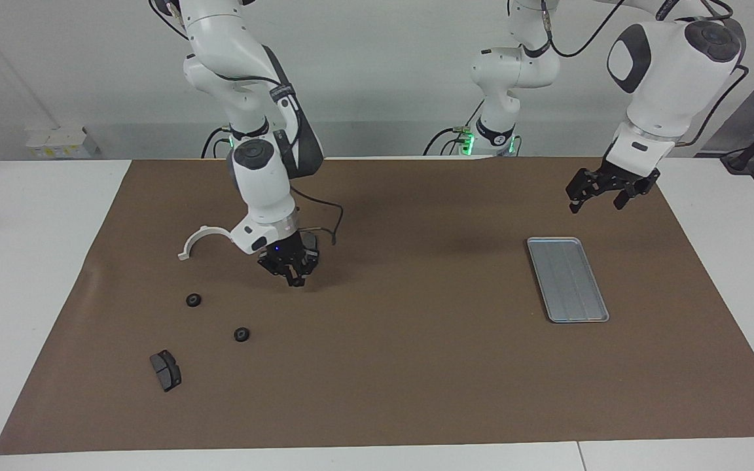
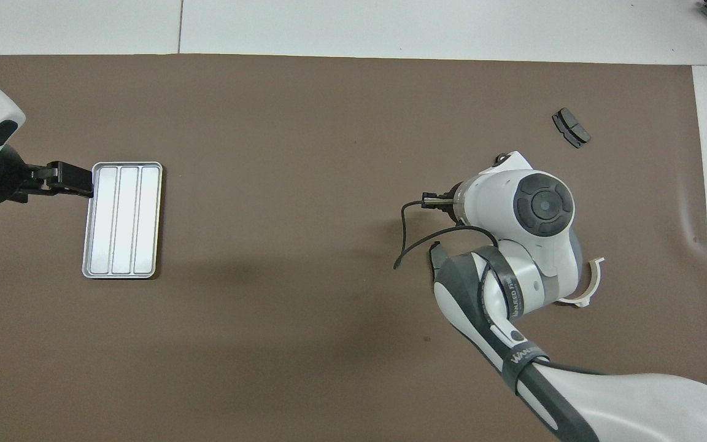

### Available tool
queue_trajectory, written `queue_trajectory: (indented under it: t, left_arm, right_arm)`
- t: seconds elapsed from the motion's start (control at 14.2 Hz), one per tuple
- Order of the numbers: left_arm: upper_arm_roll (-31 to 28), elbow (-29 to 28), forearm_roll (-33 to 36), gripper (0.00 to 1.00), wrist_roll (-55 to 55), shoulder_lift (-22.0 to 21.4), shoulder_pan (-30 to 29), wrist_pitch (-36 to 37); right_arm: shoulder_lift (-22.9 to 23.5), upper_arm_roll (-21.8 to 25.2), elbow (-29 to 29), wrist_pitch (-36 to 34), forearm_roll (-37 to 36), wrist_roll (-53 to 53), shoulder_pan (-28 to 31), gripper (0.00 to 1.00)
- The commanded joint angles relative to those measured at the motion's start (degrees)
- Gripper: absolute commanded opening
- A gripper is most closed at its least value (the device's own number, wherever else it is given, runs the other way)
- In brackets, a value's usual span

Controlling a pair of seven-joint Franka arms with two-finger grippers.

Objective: Pick bearing gear from pile to tray
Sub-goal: 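Lift the gear and carry it toward the table center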

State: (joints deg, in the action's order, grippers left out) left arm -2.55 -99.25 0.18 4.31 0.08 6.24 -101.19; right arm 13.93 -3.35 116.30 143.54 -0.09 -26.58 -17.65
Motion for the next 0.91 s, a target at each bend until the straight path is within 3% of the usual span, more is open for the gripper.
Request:
queue_trajectory:
  t: [0.0,0.28,0.56,0.63,0.84]
  left_arm:
    - [0.4,-1.8,1.0,1.00,-0.2,-1.7,-0.6,-0.4]
    - [0.4,-1.8,1.0,1.00,-0.2,-1.7,-0.6,-0.4]
    - [0.4,-1.8,1.0,1.00,0.0,-1.7,-0.5,-0.4]
    - [0.4,-1.8,1.0,1.00,0.0,-1.7,-0.6,-0.3]
    - [0.4,-1.9,1.0,1.00,0.1,-1.7,-0.6,-0.9]
  right_arm:
    - [4.0,-0.1,-6.8,-3.2,0.4,-7.6,-4.7,0.00]
    - [15.5,0.0,-24.7,-11.6,-5.2,-19.4,-12.9,0.00]
    - [24.3,-0.1,-37.3,-15.0,-7.3,-27.7,-17.2,0.00]
    - [26.1,-0.2,-40.1,-15.1,-7.2,-28.3,-18.1,0.00]
    - [26.8,-0.3,-39.9,-13.8,-7.2,-28.3,-18.8,0.00]
